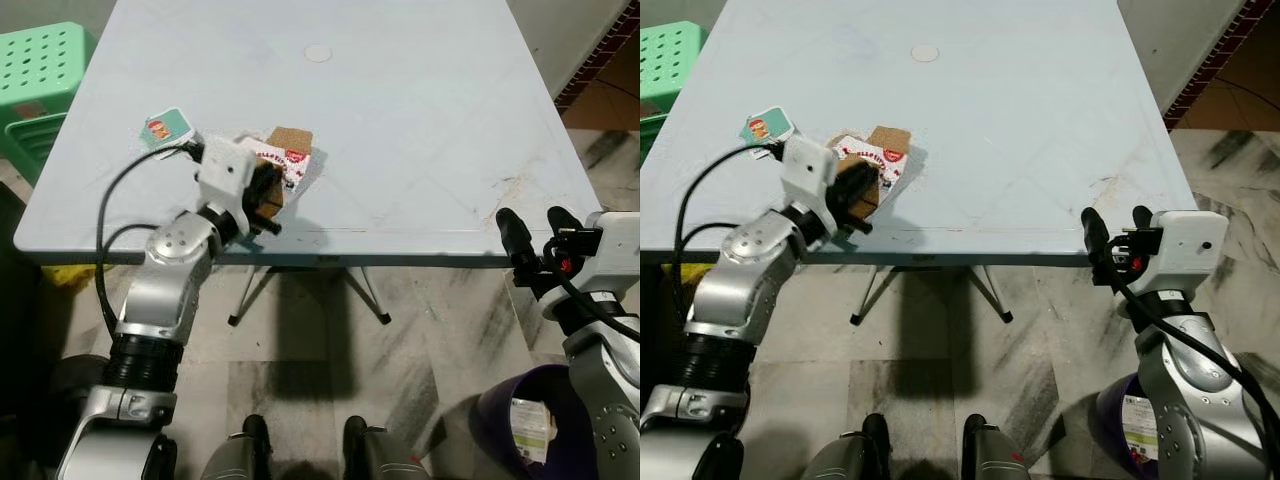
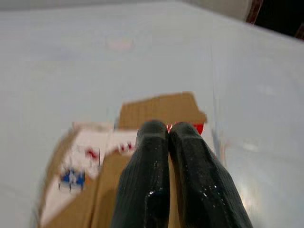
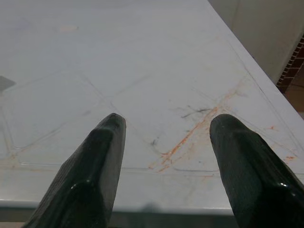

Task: Picking trash to rubbish bin

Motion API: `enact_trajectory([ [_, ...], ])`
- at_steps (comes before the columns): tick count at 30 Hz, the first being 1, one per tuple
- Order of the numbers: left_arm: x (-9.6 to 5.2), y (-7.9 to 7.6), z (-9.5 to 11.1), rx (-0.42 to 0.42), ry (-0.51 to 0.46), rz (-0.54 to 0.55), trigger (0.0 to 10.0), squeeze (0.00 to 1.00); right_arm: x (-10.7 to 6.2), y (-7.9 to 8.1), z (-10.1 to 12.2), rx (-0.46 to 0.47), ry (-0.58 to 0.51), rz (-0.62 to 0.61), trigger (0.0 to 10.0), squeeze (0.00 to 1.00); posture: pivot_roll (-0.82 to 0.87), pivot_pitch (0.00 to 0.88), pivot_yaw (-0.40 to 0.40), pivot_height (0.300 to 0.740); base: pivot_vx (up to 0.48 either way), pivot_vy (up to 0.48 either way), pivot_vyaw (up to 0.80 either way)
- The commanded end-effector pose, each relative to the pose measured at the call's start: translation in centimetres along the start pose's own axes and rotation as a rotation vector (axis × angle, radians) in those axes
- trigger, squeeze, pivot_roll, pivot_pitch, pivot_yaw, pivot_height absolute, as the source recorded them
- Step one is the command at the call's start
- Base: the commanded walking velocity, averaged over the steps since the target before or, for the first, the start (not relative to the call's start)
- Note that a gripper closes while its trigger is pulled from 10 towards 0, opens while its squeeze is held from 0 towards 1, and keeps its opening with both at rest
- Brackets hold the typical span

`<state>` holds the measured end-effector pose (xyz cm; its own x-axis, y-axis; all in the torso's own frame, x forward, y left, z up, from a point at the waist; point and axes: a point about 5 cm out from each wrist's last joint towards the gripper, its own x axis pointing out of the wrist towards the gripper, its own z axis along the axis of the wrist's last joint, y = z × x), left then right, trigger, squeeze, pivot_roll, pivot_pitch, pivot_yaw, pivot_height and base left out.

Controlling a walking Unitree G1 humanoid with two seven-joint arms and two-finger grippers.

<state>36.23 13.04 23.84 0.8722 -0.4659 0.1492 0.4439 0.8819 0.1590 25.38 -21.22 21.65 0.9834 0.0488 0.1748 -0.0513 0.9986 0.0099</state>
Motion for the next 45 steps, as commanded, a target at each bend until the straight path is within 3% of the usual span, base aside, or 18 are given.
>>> enact_trajectory([
  [1, 0.0, -0.1, -0.2, -0.031, -0.001, 0.003, 10.0, 1.00, -0.3, -0.2, -0.3, 0.000, 0.009, -0.004, 10.0, 0.00, -0.12, 0.308, -0.036, 0.740, 0.000, 0.000, 0.00],
  [12, 0.4, -0.3, 1.7, -0.058, -0.077, -0.013, 10.0, 1.00, 0.0, -0.4, -0.5, 0.004, -0.009, -0.017, 10.0, 0.00, -0.11, 0.286, -0.027, 0.740, 0.000, 0.000, 0.00],
  [19, -0.2, 1.0, 3.0, -0.033, -0.105, 0.027, 10.0, 1.00, 0.6, -0.6, -0.3, 0.008, -0.034, -0.013, 10.0, 0.00, -0.10, 0.263, -0.027, 0.740, 0.000, 0.000, 0.00],
  [30, -2.9, 2.1, 1.2, -0.045, -0.029, 0.101, 10.0, 1.00, 0.8, -0.7, -0.3, 0.002, -0.039, 0.016, 10.0, 0.00, -0.09, 0.255, -0.040, 0.740, 0.000, 0.000, 0.00],
  [35, -3.3, 2.0, 0.9, -0.031, -0.009, 0.116, 10.0, 1.00, 0.9, -0.4, -0.4, 0.010, -0.035, 0.050, 10.0, 0.00, -0.08, 0.254, -0.047, 0.740, 0.000, 0.000, 0.00],
  [36, -3.3, 2.0, 0.9, -0.028, -0.007, 0.119, 10.0, 0.97, 0.9, -0.2, -0.4, 0.011, -0.035, 0.061, 10.0, 0.00, -0.08, 0.253, -0.049, 0.740, 0.000, 0.000, 0.00],
  [37, -3.3, 2.0, 0.9, -0.033, -0.004, 0.120, 10.0, 0.60, 1.0, 0.0, -0.4, 0.014, -0.034, 0.075, 10.0, 0.00, -0.08, 0.253, -0.049, 0.740, 0.000, 0.000, 0.00],
  [38, -3.3, 2.0, 0.9, -0.036, -0.004, 0.120, 10.0, 0.00, 1.0, 0.2, -0.4, 0.016, -0.032, 0.096, 10.0, 0.00, -0.08, 0.254, -0.052, 0.740, 0.000, 0.000, 0.00],
  [41, -3.3, 2.0, 1.0, -0.035, -0.009, 0.123, 10.0, 0.00, 1.0, 0.5, -0.4, 0.019, -0.028, 0.124, 10.0, 0.00, -0.08, 0.254, -0.052, 0.740, 0.000, 0.000, 0.00],
  [45, -3.2, 2.1, 1.1, -0.031, -0.009, 0.132, 10.0, 0.00, 1.2, 2.1, -0.4, 0.025, -0.012, 0.265, 10.0, 0.00, -0.08, 0.256, -0.057, 0.740, 0.000, 0.000, 0.00],
])
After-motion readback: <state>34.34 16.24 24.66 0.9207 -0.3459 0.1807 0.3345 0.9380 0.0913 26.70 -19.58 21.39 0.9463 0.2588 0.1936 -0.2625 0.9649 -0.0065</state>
